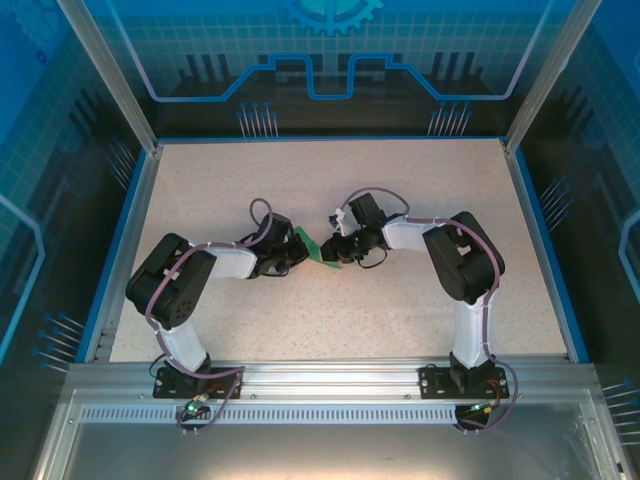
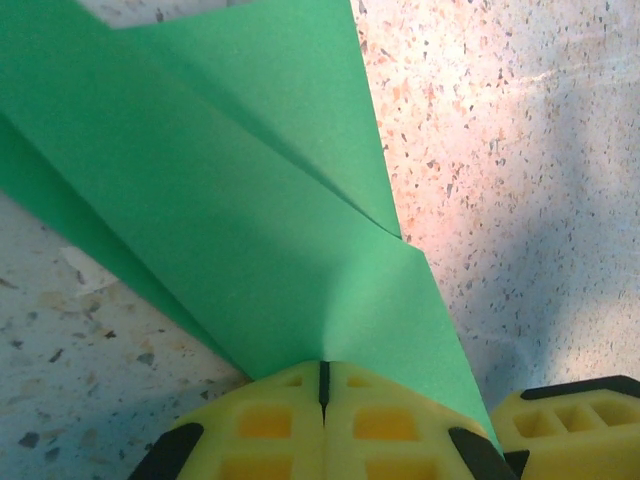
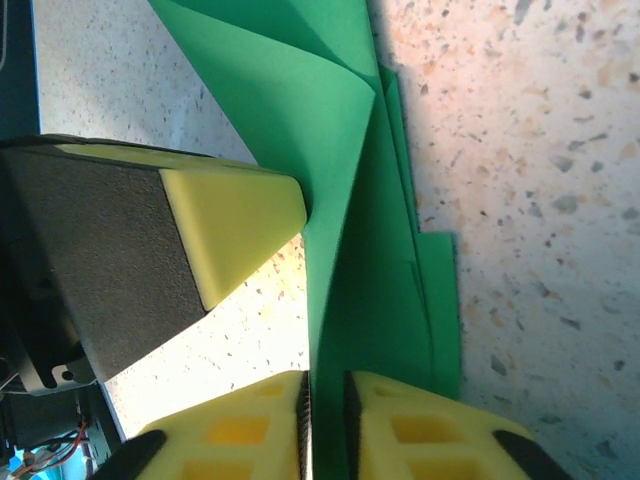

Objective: Fold a paper plane with a square sheet of paper (pick it up from the middle)
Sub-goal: Fold the wing for the fifth time at the center of the table.

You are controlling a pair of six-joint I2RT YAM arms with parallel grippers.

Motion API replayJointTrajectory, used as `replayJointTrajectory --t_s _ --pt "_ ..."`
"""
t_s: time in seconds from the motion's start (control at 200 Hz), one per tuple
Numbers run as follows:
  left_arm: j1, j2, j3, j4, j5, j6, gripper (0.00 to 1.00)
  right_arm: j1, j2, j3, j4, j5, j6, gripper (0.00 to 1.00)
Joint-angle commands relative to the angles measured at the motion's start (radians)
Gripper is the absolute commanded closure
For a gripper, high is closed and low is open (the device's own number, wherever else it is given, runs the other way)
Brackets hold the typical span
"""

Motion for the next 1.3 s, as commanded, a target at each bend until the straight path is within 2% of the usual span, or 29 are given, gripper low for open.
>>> replayJointTrajectory --t_s 0.0,0.12,0.36,0.62,0.92,1.29 --pt "0.005 0.034 -0.013 -0.052 -0.021 0.003 0.97 -0.018 -0.011 0.015 -0.058 0.006 -0.008 0.87" --pt "0.006 0.027 -0.007 -0.059 -0.021 0.007 0.96 -0.025 0.003 0.010 -0.069 0.012 -0.001 0.91" --pt "0.006 0.034 0.011 -0.070 -0.017 0.012 0.96 -0.036 0.048 0.031 -0.136 0.013 0.002 0.92" --pt "0.005 0.036 0.011 -0.071 -0.011 0.012 0.96 -0.039 0.030 0.039 -0.151 -0.008 -0.008 0.83" --pt "0.006 0.043 0.016 -0.068 -0.006 0.015 0.96 -0.039 -0.018 0.018 -0.199 0.001 -0.037 0.81" --pt "0.005 0.045 0.011 -0.066 -0.005 0.016 0.96 -0.049 0.002 -0.023 -0.248 0.062 -0.066 0.89"
